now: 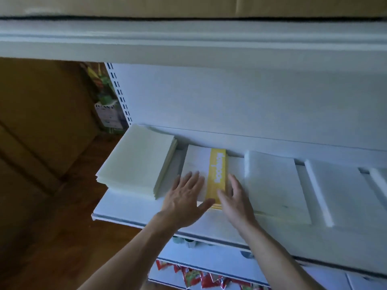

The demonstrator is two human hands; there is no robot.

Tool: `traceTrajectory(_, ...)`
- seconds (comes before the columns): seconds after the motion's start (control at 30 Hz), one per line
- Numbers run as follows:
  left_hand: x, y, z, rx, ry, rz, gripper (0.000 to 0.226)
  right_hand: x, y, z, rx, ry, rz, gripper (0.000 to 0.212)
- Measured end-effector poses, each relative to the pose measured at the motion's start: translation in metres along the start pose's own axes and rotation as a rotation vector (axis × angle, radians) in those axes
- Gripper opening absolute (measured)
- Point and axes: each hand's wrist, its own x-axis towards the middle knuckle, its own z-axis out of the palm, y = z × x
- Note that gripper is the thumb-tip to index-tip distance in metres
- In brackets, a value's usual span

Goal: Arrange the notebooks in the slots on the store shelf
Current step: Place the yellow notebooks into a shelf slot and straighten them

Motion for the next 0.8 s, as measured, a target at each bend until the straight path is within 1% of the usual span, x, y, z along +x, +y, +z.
traceTrajectory(0.07, -0.011, -0.007, 0.007, 0.010, 0.034, 0.060, 0.092, -0.007, 0.001, 0.005, 0.011, 0.030, 0.037, 0.060)
traceTrajectory(0.2, -0.029, -0.014, 0.008, -0.066, 0.109, 0.180, 0.081, -0.011, -0.005, 0.012, 0.023, 0.082, 0.078, 0.054)
traceTrajectory(0.23, -0.029, -0.016, 0.007, -0.087, 0.129, 0.181, 0.080, -0.011, -0.007, 0.013, 0.017, 0.090, 0.089, 0.053)
traceTrajectory(0.3, -0.026, -0.018, -0.002, -0.131, 0.139, 0.113, 0.085, -0.015, -0.011, 0.014, 0.019, 0.103, 0.107, 0.053)
traceTrajectory(0.33, -0.021, -0.020, -0.004, -0.133, 0.132, 0.054, 0.087, -0.018, -0.012, 0.014, 0.021, 0.110, 0.120, 0.052)
traceTrajectory(0.4, -0.015, -0.026, -0.004, -0.120, 0.046, -0.015, 0.087, -0.023, -0.013, 0.015, 0.030, 0.123, 0.144, 0.049)
traceTrajectory(0.47, -0.014, -0.029, 0.002, -0.082, 0.012, 0.029, 0.092, -0.025, -0.011, 0.017, 0.041, 0.143, 0.157, 0.051)
traceTrajectory(0.5, -0.016, -0.031, 0.005, -0.076, 0.011, 0.070, 0.097, -0.026, -0.009, 0.017, 0.050, 0.158, 0.167, 0.052)
traceTrajectory(0.57, -0.018, -0.035, 0.006, -0.117, 0.035, 0.124, 0.109, -0.029, -0.006, 0.017, 0.084, 0.191, 0.191, 0.053)
traceTrajectory(0.6, -0.017, -0.038, 0.005, -0.147, 0.041, 0.135, 0.110, -0.032, -0.005, 0.018, 0.106, 0.200, 0.199, 0.053)
traceTrajectory(0.73, -0.010, -0.043, 0.000, -0.164, 0.018, 0.153, 0.099, -0.038, -0.004, 0.022, 0.116, 0.187, 0.203, 0.052)
traceTrajectory(0.8, -0.011, -0.041, 0.002, -0.146, -0.003, 0.196, 0.096, -0.038, -0.006, 0.024, 0.125, 0.212, 0.202, 0.052)
